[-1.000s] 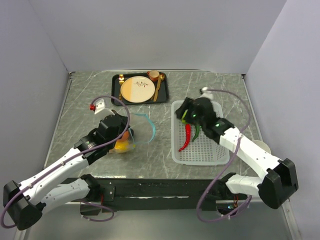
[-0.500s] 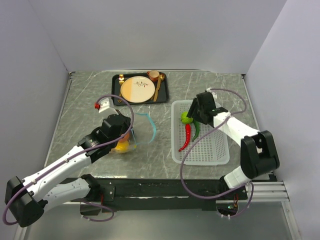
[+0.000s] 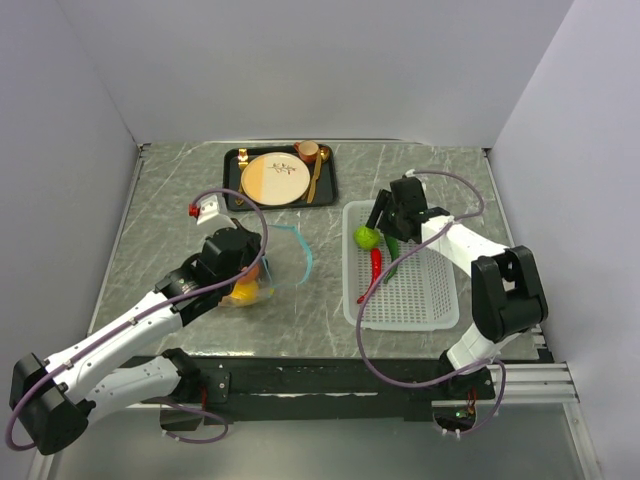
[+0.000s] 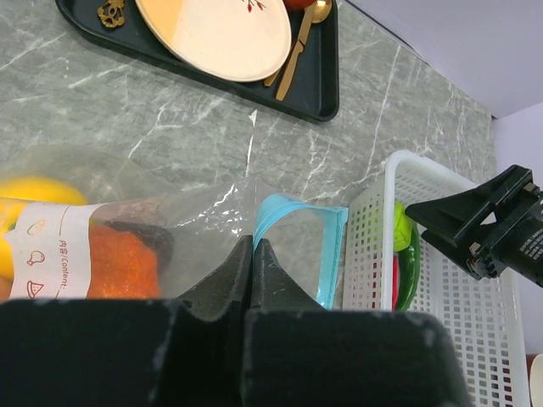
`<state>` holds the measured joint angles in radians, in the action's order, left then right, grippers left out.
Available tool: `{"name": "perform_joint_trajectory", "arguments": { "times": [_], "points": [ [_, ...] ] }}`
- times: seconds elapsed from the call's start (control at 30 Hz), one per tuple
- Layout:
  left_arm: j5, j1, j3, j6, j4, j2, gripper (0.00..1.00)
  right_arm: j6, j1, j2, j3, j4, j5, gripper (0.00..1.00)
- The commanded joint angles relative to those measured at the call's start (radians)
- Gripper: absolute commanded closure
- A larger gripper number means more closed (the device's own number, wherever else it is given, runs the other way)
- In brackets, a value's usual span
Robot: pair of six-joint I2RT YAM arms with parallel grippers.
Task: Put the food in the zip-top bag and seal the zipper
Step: Pick up the fake fruit from the bin.
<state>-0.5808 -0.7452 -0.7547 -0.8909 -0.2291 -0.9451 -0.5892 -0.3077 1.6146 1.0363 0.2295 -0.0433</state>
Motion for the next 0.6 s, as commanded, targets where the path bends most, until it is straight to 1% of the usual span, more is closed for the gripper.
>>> {"name": "perform_joint_trajectory", "arguments": {
  "times": [0.0,0.1,0.3,0.5,0.57],
  "points": [
    [0.01,0.006,-0.002,0.023,0.042,0.005,0.99,0.008,-0.001,0.021,0.027,-0.039,0.04,0.25],
    [0.021,0.007,-0.003,0.023,0.042,-0.003,0.99,0.02,-0.001,0.031,0.019,-0.056,0.083,0.23],
    [0.029,0.007,0.0,0.02,0.04,-0.014,0.99,0.054,-0.002,0.079,0.051,-0.038,0.129,0.21],
    [0.027,0.009,-0.003,0.02,0.036,-0.018,0.99,0.057,-0.004,0.088,0.036,-0.045,0.141,0.21],
    [0.029,0.01,-0.006,0.023,0.034,-0.018,0.99,0.057,-0.005,0.087,0.033,-0.05,0.138,0.23]
  ]
}}
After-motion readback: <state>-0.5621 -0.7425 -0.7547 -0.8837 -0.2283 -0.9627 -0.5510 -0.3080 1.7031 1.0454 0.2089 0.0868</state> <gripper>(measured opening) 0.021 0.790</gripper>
